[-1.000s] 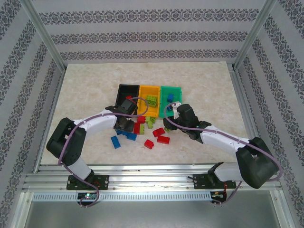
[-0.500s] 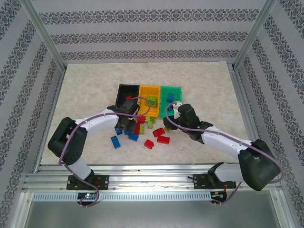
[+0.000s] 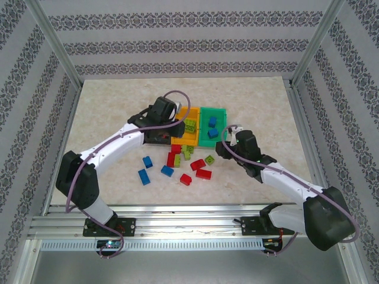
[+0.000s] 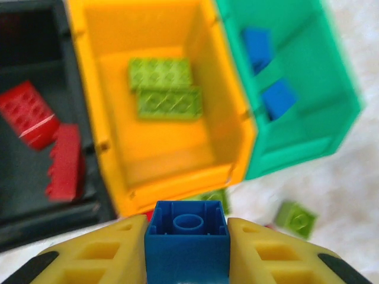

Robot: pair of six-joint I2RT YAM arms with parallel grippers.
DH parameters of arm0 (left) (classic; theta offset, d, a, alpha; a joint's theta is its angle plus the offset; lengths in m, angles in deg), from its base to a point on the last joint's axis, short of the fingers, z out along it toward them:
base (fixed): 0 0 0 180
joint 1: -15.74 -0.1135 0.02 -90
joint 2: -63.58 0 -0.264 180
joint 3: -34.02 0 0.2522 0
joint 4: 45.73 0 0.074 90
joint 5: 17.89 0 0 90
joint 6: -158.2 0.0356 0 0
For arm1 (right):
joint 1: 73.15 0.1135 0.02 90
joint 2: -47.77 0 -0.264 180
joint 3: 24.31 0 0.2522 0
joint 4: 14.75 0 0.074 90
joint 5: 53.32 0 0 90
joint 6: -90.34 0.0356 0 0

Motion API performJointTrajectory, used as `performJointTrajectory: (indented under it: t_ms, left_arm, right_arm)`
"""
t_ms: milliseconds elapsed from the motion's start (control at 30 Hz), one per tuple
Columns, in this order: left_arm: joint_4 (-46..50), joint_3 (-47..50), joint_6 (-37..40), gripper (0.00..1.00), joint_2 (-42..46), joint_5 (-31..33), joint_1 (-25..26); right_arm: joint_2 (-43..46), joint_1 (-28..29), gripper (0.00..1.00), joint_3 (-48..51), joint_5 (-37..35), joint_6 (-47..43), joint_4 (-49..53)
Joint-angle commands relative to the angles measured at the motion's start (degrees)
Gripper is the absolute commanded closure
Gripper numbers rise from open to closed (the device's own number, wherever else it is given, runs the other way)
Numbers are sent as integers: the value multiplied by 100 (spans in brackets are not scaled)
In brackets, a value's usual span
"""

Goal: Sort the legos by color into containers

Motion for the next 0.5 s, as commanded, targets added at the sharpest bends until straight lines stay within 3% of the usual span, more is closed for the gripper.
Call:
performJointTrajectory:
  t_ms: [0, 233, 467]
  left_arm:
    - [-633, -549, -303, 65, -471, -520, 92]
    - [-492, -2233, -433, 65, -1793, -993, 219]
    - [317, -3536, -173, 56, -2708, -519, 266]
  right_arm:
    - [224, -436, 59, 271, 260, 460, -278]
    - [212, -1239, 58, 556, 1136, 939, -759]
    - [302, -1290, 58, 613, 1286, 1021, -874]
